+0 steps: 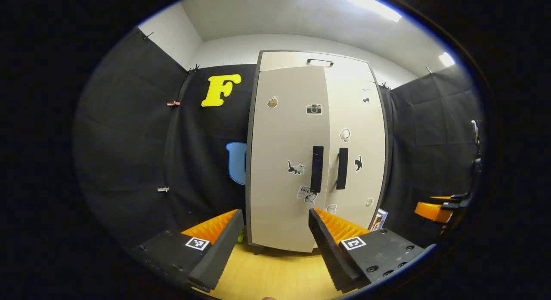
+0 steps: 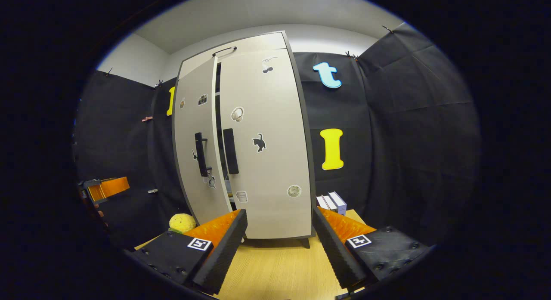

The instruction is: Grab one shoe with the right hand and put it into the shoe cabinet, grab the other shoe with the left hand and put it into the shoe cabinet; then close the right door with the right hand and the left door with the left hand.

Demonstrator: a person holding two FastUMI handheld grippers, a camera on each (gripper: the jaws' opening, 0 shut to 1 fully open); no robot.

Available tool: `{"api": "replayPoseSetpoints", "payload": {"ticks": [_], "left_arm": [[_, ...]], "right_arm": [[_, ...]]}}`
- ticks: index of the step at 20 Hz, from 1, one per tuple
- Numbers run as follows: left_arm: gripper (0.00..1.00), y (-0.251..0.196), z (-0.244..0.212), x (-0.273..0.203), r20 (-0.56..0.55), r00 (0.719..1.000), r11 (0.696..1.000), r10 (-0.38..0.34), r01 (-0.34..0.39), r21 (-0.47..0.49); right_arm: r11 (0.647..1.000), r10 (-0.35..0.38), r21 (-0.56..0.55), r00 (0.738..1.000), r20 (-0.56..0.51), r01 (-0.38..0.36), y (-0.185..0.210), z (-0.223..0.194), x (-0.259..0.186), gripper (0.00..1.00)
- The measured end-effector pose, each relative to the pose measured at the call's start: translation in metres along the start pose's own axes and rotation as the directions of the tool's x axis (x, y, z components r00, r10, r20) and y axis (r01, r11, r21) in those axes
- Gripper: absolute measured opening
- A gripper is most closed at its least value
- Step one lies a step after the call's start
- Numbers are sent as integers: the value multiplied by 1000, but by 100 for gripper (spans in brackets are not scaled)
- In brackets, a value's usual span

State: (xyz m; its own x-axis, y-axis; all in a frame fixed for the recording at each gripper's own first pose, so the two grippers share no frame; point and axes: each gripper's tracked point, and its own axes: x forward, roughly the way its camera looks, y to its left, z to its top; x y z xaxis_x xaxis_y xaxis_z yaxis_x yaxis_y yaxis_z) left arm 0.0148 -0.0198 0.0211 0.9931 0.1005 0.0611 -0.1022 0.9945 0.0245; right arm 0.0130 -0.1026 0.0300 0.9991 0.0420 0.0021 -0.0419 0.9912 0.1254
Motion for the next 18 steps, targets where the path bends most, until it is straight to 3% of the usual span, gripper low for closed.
{"api": "replayPoseSetpoints", "payload": {"ticks": [6,10,18], "left_arm": [[95,-12,-52,-21,-69,995,997,-72,71,-10],[95,4,-65,-23,-89,995,999,-54,53,-5],[95,28,-90,-22,-111,994,1000,-15,15,-7]], "right_arm": [[996,-83,9,996,-14,83,5,-24,-31,98],[996,-94,7,994,-59,94,16,-42,-35,98],[994,-103,21,994,-28,103,33,-46,-39,98]]}}
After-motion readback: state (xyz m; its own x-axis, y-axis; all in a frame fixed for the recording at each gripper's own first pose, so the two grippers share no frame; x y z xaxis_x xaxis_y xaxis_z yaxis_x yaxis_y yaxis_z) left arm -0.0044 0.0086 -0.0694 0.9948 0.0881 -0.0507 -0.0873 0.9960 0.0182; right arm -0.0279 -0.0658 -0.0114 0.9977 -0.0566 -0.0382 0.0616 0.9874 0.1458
